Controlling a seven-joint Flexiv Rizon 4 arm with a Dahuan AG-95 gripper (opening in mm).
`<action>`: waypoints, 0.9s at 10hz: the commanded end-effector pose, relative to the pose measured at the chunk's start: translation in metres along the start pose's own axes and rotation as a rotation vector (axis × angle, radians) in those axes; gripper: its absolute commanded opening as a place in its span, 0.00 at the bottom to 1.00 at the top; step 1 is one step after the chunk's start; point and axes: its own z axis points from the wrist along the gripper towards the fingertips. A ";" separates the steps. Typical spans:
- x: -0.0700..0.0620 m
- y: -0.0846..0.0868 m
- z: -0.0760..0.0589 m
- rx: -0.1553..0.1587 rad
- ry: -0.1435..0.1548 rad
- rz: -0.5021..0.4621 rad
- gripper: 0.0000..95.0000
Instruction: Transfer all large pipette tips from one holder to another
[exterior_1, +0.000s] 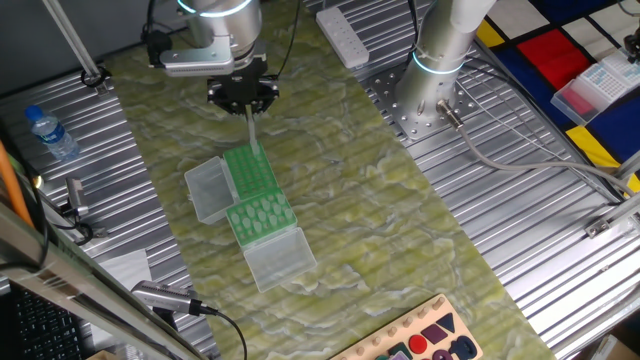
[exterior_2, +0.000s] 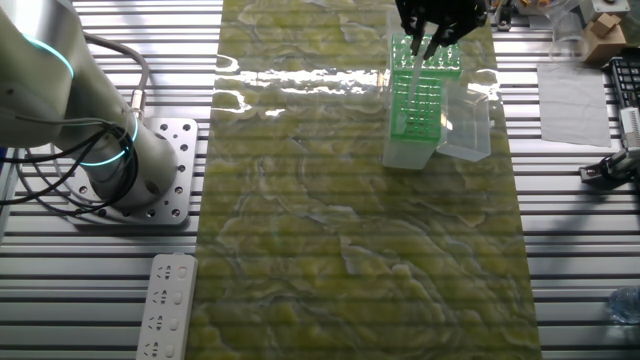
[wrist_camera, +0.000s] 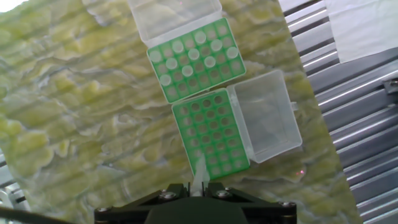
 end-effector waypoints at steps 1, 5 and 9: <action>0.000 0.001 0.002 0.008 0.001 0.001 0.00; 0.000 0.003 0.010 0.020 -0.005 0.001 0.00; -0.001 0.003 0.014 0.028 0.003 -0.003 0.00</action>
